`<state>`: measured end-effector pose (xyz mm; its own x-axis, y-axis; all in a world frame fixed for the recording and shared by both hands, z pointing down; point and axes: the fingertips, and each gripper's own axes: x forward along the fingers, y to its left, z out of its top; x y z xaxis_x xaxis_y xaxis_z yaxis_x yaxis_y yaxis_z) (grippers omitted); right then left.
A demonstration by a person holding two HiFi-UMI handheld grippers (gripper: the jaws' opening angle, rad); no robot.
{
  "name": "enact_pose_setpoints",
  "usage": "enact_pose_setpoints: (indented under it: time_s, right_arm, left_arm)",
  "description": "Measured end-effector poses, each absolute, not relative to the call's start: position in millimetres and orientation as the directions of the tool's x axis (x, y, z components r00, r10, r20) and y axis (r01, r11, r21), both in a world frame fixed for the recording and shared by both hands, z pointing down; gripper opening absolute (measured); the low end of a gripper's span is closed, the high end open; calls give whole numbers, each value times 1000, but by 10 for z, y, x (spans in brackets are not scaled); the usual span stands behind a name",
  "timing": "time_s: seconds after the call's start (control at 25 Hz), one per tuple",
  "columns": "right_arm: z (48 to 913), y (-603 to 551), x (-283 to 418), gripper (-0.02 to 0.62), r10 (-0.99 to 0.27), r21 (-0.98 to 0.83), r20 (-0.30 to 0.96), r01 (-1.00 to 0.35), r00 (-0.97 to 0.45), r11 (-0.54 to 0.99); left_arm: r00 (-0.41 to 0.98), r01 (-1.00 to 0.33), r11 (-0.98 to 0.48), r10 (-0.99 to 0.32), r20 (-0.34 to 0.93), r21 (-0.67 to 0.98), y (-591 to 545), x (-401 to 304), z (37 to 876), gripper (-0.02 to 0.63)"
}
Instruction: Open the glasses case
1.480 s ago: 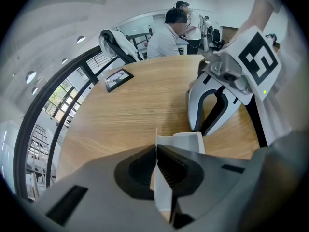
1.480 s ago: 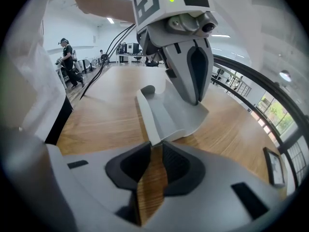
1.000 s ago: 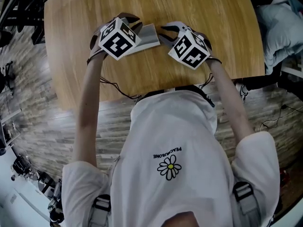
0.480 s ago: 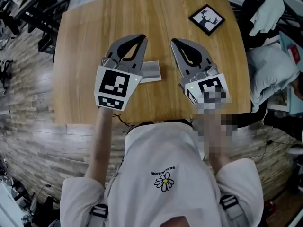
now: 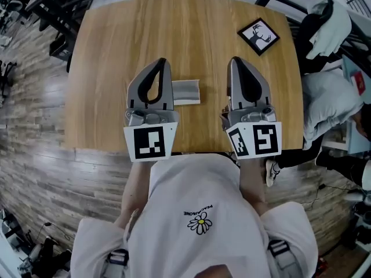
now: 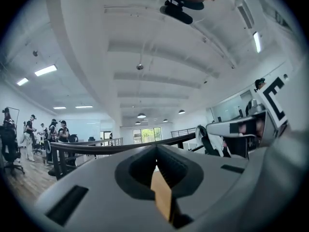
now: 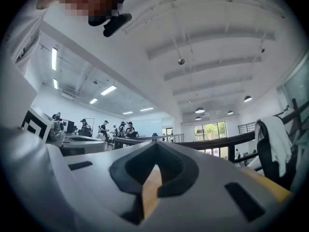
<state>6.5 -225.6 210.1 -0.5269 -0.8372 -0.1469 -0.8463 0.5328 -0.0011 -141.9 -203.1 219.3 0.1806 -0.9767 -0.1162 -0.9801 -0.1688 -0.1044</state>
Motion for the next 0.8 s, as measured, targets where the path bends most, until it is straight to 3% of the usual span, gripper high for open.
enact_pose_setpoints:
  time_s: [0.8]
  right_arm:
    - [2265, -2171, -111, 5, -818, 67, -80, -822, -570, 566]
  left_arm:
    - [174, -984, -170, -980, -94, -49, -2026, -1507, 2212, 15]
